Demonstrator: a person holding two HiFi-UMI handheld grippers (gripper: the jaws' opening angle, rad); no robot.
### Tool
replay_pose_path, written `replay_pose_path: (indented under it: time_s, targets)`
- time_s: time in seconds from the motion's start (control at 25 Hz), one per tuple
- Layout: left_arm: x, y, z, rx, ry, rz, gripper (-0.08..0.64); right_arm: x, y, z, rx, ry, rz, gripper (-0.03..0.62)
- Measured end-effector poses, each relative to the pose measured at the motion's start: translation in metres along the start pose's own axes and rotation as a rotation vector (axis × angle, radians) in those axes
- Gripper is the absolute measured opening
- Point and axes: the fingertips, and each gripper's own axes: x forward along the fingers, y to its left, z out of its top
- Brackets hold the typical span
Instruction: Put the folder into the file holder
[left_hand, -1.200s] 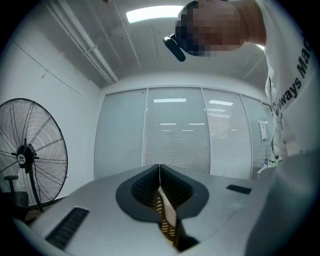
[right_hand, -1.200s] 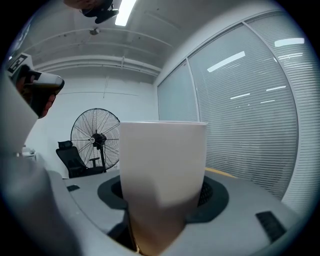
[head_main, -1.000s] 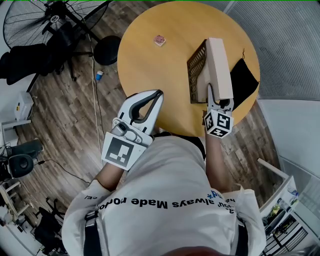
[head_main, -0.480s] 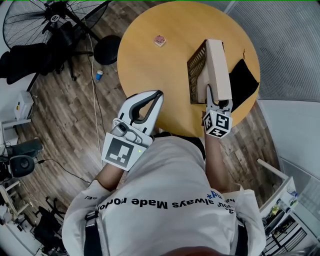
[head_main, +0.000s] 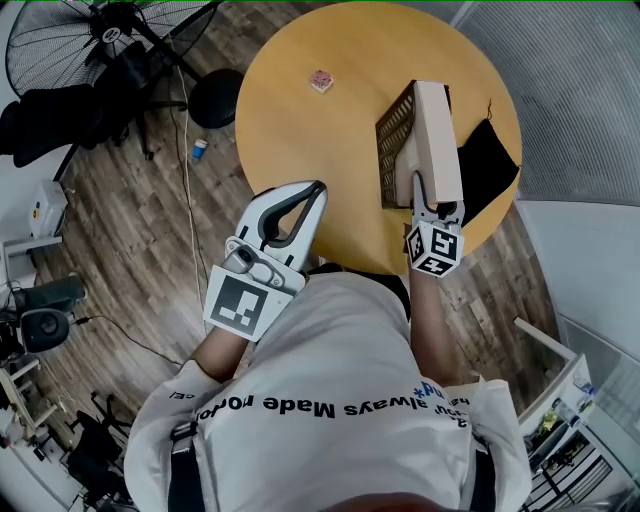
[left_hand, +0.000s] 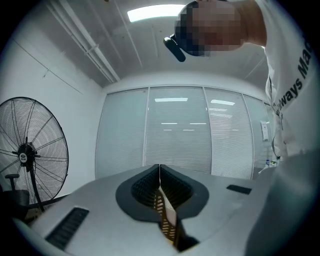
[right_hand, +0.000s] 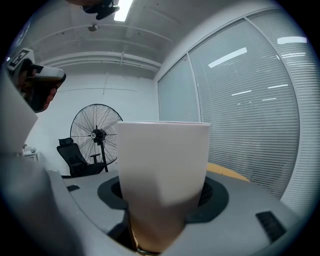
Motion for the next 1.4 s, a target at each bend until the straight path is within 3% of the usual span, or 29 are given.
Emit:
replay_pose_path:
  time_s: [0.88,1.08,1.4]
  targets:
    - [0.001,-0.002,-0.001,-0.01,-0.008,-0.007,0.025,-0.004,0.0,-0.013,-0.014,0.009,-0.009,0.293]
    - [0.0,-0.002,-0.001,-0.011,-0.011,-0.01,0.025,-0.002,0.004,-0.015,-0.019,0.023,0.021,0.293]
    - [-0.001,-0.004,0.001,-0.012,-0.012,-0.01,0.025,-0.003,-0.005,-0.016,0.008,0.064,0.029,0.337]
